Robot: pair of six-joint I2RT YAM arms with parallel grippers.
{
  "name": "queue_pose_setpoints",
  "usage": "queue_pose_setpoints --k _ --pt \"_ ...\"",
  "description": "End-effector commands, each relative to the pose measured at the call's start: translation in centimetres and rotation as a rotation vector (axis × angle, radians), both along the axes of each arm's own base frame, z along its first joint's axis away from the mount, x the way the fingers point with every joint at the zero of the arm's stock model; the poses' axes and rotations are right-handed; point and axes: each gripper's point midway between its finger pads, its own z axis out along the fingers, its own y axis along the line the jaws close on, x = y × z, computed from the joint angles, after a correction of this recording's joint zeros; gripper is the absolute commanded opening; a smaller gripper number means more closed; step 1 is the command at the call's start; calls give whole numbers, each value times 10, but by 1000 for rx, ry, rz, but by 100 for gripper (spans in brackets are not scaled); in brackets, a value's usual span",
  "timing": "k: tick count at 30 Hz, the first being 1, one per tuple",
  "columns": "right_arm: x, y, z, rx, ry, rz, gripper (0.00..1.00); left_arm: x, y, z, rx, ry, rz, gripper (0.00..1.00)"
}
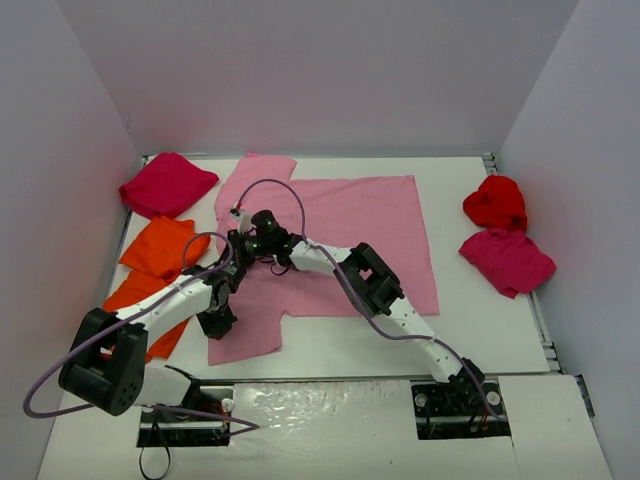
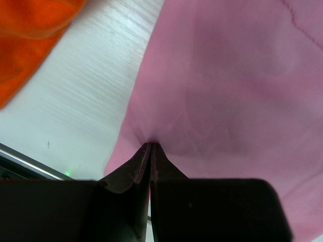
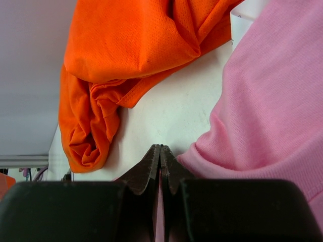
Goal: Fold and stack the t-shirts
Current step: Flatten the tshirt out
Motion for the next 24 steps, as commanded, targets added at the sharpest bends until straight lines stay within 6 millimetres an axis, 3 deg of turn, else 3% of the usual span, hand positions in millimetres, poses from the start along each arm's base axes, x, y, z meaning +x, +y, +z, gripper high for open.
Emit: queue_pose_setpoints --k 1,14,16,21,24 --pt "23 5 53 89 -119 -22 0 -7 -6 13 -33 41 -29 0" --pt "40 -7 80 97 -159 -52 0 -32 -10 8 -93 72 -7 0" --pt "39 -8 78 92 -160 -48 0 -24 -2 21 -54 -19 15 0" --pt "37 -9 73 93 -146 -48 0 7 23 76 19 -347 58 0" --pt "35 -8 72 102 -132 -45 0 16 41 92 124 -397 68 0"
